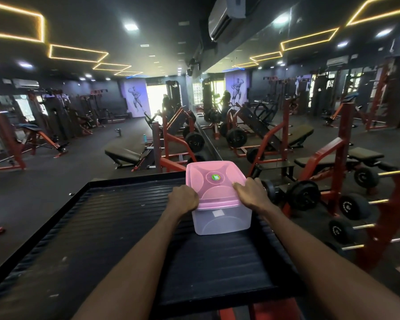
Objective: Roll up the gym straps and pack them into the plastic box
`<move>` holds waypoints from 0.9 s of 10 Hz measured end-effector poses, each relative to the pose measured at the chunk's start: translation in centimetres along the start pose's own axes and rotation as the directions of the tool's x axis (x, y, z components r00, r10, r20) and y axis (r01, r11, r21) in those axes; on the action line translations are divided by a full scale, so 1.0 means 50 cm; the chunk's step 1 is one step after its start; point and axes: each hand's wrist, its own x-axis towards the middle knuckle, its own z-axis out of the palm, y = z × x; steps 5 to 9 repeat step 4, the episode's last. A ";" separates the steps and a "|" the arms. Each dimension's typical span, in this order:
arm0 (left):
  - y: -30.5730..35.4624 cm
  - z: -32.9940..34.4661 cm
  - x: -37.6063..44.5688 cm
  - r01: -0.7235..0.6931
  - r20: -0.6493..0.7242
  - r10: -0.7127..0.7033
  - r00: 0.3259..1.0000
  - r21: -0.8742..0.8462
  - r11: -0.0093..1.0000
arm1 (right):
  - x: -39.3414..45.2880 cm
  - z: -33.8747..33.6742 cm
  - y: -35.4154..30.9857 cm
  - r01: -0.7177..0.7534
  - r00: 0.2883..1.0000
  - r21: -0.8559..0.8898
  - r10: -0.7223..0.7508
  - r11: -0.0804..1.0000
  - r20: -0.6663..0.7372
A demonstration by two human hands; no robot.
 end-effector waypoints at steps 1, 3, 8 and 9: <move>-0.011 -0.008 0.000 -0.030 0.030 0.028 0.999 0.059 0.998 | -0.001 0.002 -0.005 0.033 0.999 -0.001 -0.033 0.999 0.028; -0.016 -0.039 -0.006 0.030 -0.038 -0.030 0.999 0.001 1.000 | 0.002 -0.008 -0.028 0.047 0.994 -0.150 -0.031 0.988 0.102; -0.008 -0.062 -0.007 0.039 -0.154 -0.054 0.987 -0.096 0.995 | 0.004 -0.021 -0.044 0.041 0.999 -0.291 -0.048 0.956 -0.018; -0.008 -0.062 -0.007 0.039 -0.154 -0.054 0.987 -0.096 0.995 | 0.004 -0.021 -0.044 0.041 0.999 -0.291 -0.048 0.956 -0.018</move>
